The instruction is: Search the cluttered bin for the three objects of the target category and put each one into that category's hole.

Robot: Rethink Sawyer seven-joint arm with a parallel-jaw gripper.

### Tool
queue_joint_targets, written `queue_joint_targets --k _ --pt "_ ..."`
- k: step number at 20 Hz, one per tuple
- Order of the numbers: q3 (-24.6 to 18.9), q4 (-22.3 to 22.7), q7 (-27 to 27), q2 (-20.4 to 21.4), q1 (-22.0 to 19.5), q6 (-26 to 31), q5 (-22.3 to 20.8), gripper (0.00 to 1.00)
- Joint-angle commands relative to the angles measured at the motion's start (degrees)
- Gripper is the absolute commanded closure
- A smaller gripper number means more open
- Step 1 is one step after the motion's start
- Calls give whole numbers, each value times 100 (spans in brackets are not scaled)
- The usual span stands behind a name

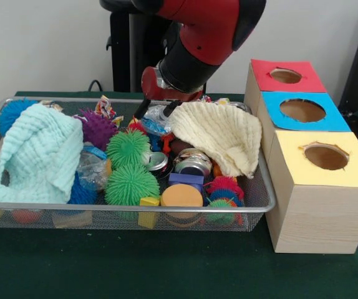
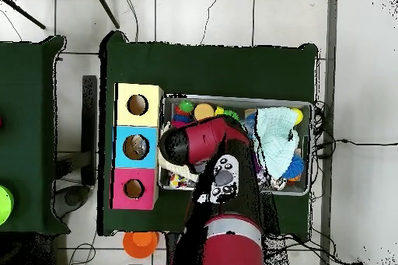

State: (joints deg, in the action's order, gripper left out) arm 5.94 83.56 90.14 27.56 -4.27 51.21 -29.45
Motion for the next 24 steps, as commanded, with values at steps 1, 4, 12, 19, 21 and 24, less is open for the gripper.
queue_joint_targets --k 1,4,12,19,21,24 --pt "-692 251 -559 -232 -244 624 183 0" --pt "-773 303 -543 -222 -311 588 185 0" --pt "-884 358 -348 -409 -428 224 57 0" --pt "-919 251 -371 -420 -422 363 3 0" --pt "-929 248 -408 -411 -430 398 3 100" --pt "-931 258 -430 -398 -431 416 1 100"
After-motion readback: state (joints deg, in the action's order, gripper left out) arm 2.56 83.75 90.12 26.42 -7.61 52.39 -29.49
